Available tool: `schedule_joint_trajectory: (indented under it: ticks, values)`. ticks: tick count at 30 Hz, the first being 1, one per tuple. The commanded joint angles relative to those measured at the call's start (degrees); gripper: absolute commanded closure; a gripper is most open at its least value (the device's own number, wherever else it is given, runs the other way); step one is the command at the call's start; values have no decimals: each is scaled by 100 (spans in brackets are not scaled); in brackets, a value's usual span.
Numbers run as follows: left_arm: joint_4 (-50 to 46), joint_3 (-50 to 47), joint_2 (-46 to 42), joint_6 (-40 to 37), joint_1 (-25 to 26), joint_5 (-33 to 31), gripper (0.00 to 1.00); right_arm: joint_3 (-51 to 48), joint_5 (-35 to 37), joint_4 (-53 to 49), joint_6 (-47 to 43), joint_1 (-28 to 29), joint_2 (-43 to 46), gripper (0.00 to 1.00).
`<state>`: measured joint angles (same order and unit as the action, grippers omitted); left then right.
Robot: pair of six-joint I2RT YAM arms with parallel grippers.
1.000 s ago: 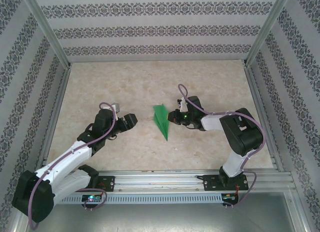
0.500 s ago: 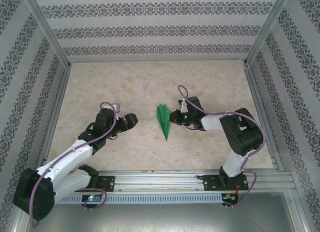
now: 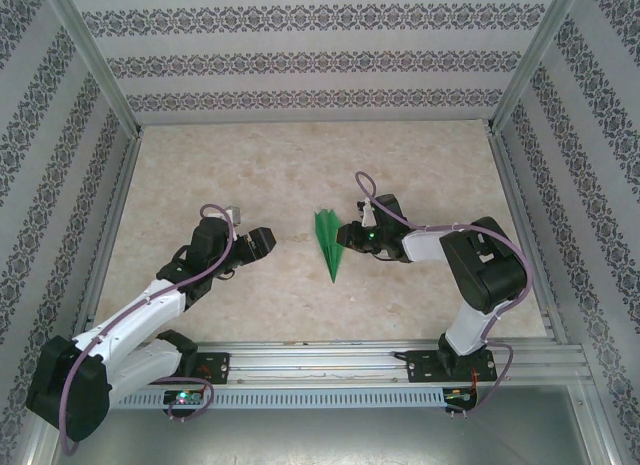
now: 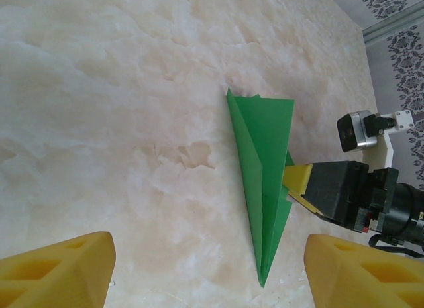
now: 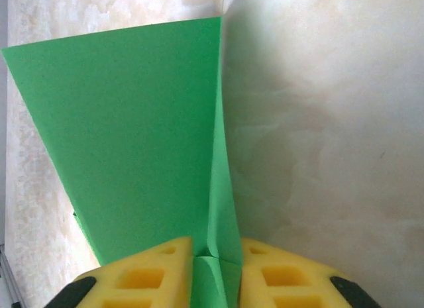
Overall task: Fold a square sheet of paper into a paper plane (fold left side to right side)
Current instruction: Turn over the paper plane at the center of the table.
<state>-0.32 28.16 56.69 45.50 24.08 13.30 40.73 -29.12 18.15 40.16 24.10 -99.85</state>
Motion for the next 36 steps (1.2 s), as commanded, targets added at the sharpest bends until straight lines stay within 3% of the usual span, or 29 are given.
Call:
schedule_joint_trajectory:
  ticks: [1, 13, 23, 30, 36]
  values:
    - [192, 179, 9, -52, -96, 6, 24, -48, 150, -100, -166, -43, 241, 73]
    - [111, 214, -39, -93, -130, -11, 22, 81, 496, -796, -440, -46, 549, 57]
    - [-39, 223, -375, -298, -295, -208, 16, 534, 846, -2527, -1079, -72, 1361, 40]
    - [-220, 233, -708, -597, -479, -387, 11, 1455, 517, -4293, -1405, 47, 1457, 38]
    - [-315, 196, -847, -687, -544, -390, 11, 1980, 698, -4890, -1161, 470, 1020, 41]
